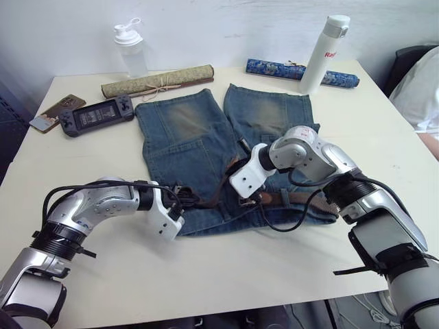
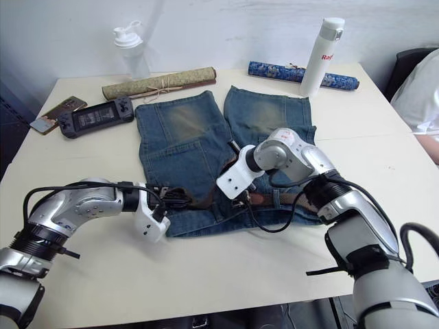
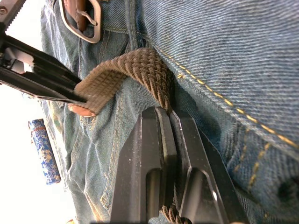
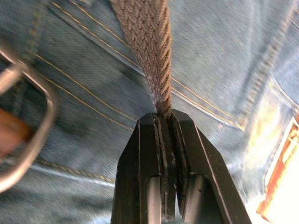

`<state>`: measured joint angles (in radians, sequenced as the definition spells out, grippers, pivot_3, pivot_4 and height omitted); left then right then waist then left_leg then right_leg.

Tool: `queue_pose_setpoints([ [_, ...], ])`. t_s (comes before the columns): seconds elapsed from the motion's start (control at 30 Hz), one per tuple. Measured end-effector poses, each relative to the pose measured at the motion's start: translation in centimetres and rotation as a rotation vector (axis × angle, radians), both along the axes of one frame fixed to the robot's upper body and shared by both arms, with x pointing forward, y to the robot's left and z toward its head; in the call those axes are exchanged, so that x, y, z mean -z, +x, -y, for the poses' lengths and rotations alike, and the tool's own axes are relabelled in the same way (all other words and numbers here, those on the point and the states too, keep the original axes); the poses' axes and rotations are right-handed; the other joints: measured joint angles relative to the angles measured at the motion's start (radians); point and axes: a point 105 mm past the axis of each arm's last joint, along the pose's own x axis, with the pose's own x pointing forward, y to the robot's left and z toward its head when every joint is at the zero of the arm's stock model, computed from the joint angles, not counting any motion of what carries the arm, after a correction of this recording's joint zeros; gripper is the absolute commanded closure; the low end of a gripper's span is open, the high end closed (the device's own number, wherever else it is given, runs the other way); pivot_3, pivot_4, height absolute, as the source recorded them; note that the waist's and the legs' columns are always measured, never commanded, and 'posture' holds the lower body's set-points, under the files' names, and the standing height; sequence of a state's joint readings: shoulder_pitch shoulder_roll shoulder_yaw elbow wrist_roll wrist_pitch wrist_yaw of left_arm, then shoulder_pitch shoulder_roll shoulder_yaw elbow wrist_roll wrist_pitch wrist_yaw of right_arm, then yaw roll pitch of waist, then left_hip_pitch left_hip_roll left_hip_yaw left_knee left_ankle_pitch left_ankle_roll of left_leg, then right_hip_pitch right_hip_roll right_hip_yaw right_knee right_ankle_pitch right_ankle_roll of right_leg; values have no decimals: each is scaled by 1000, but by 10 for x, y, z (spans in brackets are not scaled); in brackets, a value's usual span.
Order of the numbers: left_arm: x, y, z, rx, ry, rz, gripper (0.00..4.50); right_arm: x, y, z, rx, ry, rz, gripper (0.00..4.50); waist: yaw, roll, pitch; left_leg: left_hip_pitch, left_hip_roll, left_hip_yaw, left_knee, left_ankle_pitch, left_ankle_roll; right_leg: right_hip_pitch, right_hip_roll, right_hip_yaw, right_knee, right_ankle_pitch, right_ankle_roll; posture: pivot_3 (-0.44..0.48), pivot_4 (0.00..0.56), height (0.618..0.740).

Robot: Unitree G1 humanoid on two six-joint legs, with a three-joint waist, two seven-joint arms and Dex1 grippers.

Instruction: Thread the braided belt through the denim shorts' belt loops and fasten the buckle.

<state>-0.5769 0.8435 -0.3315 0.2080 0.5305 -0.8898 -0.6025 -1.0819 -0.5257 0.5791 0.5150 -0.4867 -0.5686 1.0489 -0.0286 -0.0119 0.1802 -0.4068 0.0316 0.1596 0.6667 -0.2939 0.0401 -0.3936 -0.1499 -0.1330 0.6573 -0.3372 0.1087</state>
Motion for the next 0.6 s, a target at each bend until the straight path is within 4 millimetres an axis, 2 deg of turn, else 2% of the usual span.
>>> queue_pose_setpoints([
  [0.13, -2, 6, -5, -115, -104, -2, 4500, -13, -9, 12, 72, 146, 41, 4477, 3, 0, 0, -1, 0, -2, 0, 0, 0, 0, 0, -1, 0, 0, 0, 0, 150, 717],
  [0.2, -11, 15, -13, -250, -225, 21, 4500, -7, -22, 27, 181, 272, 43, 4477, 5, 0, 0, -1, 0, -3, 0, 0, 0, 1, 0, -2, 0, 0, 0, 0, 150, 717],
  [0.3, -18, 18, -16, -344, -312, 40, 4500, 3, -34, 35, 298, 392, 47, 4477, 4, 0, 0, -1, 0, -3, 0, 0, 0, 0, 0, -1, 0, 0, 0, 0, 150, 717],
  [0.37, -18, 16, -17, -381, -343, 39, 3722, -2, -38, 34, 371, 498, 94, 4500, 0, 0, 0, -1, 0, -3, -1, 1, -1, 0, 0, -1, 0, 0, 0, 0, 150, 717],
  [0.43, -17, 13, -20, -414, -358, 33, 3145, -9, -40, 32, 433, 603, 145, 4500, -1, 0, 0, 0, 1, -2, -1, 1, -2, 0, 1, -1, 1, 0, -1, 0, 150, 717],
  [0.6, -6, 1, -28, -494, -387, -40, 887, -35, -37, 27, 619, 914, 289, 4500, 0, -1, 0, 0, 1, -3, -1, 1, -4, -1, 1, -1, 1, -2, -2, 0, 150, 717],
])
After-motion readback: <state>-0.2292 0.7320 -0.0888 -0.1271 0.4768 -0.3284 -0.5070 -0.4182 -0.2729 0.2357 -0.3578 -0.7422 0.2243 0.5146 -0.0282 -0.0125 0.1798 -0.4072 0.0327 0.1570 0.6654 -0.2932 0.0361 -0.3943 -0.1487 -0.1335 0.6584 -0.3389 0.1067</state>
